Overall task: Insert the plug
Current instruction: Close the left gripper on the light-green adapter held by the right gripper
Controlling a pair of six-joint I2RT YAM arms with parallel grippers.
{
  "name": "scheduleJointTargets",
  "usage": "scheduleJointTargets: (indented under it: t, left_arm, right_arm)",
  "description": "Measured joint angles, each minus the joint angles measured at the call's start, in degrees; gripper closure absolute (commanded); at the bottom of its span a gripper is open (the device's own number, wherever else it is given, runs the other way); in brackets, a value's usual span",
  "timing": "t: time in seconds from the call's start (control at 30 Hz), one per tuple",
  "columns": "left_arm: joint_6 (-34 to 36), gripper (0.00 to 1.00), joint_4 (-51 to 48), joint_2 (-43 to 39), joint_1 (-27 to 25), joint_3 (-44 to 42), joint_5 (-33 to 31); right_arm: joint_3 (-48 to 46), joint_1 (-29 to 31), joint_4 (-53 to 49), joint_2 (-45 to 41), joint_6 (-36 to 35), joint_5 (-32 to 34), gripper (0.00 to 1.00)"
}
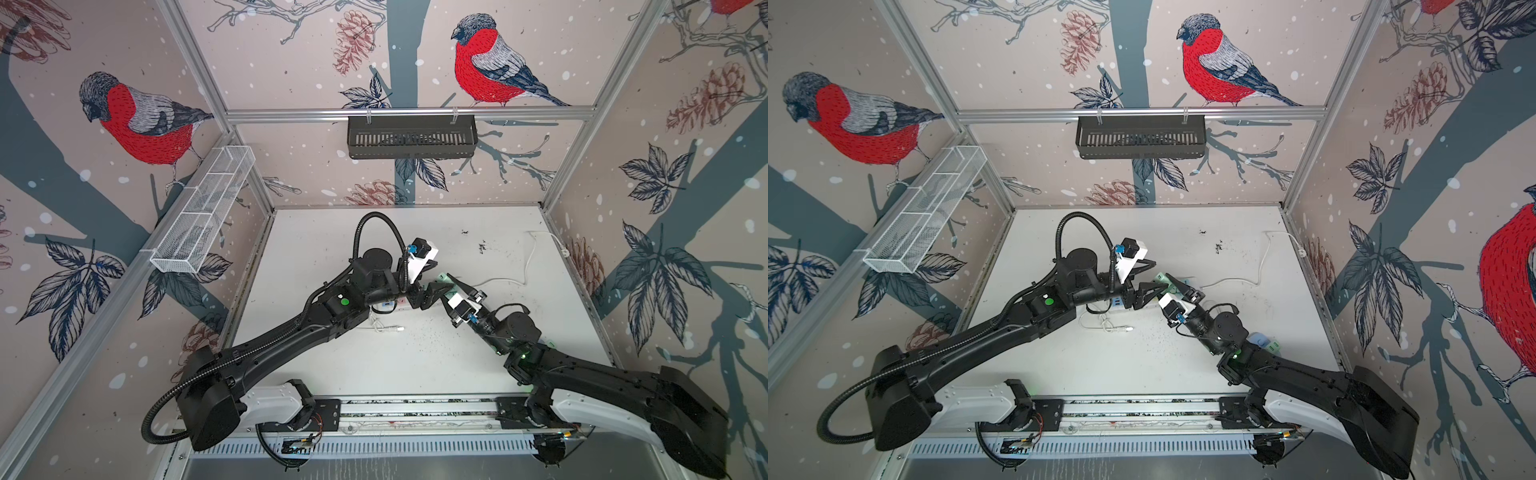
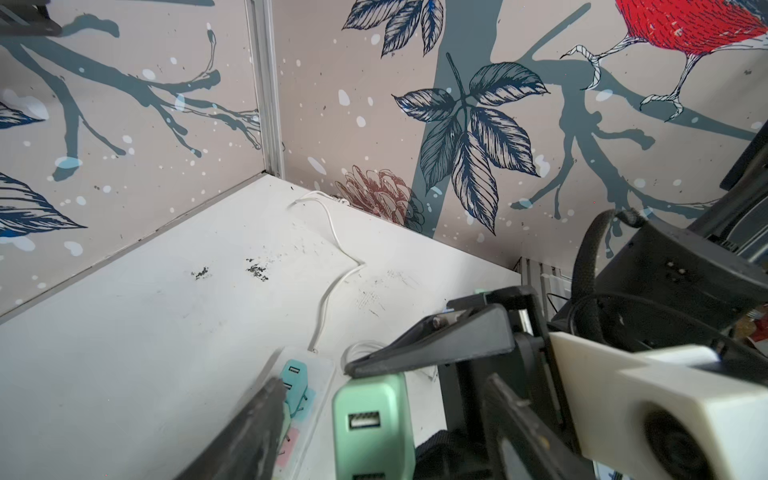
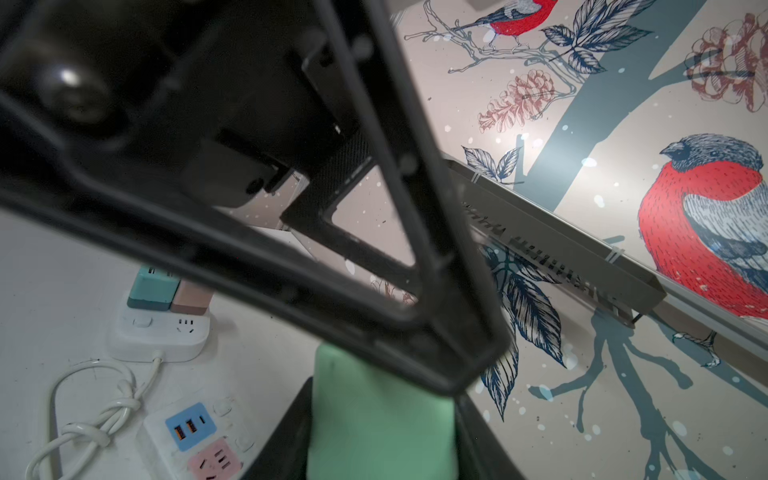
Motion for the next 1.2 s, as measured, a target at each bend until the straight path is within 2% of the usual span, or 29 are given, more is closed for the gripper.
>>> scheduleJointTargets:
  t: [0.37,0.6,1.2]
  left_arm:
    - [0.3,0.29,-0.2,-0.1,-0.1,0.8,-1.2]
    - [0.9,0.31,-1.4,1.9,-0.6,2.6,0.7]
    - [2.1,0.40,-3.2,4.0,-1.0,4.4,2.5]
  right_arm:
    - [-3.0,0.5,4.1,-3.1,-1.6,-0.8,0.95]
    - [-4.6,1.0,5.5,-5.3,-2.4,-1.9,0.95]
    - [-2.9,1.0,7.3,-3.3,-3.2,0.6,0.95]
